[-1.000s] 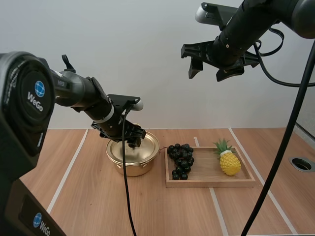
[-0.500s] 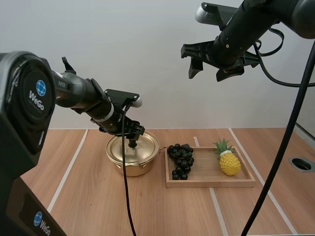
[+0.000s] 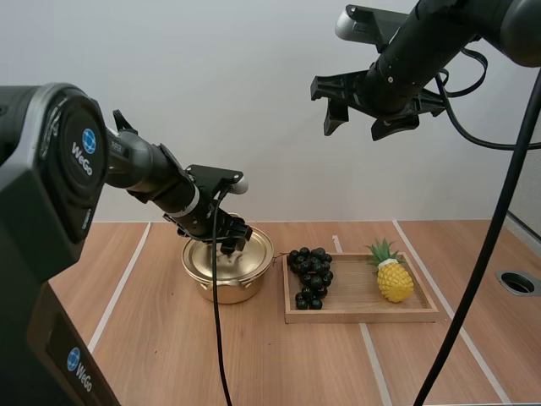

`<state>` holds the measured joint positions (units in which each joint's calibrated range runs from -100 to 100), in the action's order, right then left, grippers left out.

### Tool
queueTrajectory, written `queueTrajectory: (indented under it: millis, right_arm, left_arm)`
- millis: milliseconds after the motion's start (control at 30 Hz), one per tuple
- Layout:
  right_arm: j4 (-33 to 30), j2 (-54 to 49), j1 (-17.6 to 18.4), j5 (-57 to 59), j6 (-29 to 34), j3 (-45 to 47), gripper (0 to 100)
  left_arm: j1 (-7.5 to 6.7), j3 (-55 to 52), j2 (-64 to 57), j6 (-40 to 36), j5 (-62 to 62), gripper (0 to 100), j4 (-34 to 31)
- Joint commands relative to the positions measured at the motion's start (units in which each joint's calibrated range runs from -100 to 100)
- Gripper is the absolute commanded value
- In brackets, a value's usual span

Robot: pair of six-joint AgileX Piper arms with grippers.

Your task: Open the pot, put the grape inside, and close it

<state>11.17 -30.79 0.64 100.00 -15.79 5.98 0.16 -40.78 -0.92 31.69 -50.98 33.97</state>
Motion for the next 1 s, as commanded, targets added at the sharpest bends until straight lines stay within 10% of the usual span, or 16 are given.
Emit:
queueTrajectory:
  millis: [0, 167, 300, 967]
  right_arm:
    - [0.06, -0.35, 0.03, 0.0, -0.69, 0.3, 100]
    - [0.06, -0.35, 0.03, 0.0, -0.69, 0.3, 100]
    - [0.06, -0.35, 0.03, 0.0, -0.69, 0.3, 100]
    - [-0.04, -0.35, 0.03, 0.0, -4.49, 0.3, 100]
  left_arm:
    - [-0.13, -0.12, 0.9, 0.12, -0.78, 100, 1.02]
    - [-0.13, -0.12, 0.91, 0.32, 0.06, 91, 1.16]
    - [-0.16, -0.12, 0.91, -2.06, -0.1, 4, 1.16]
    - [-0.13, 8.53, -12.5, -5.39, -0.1, 0, 1.99]
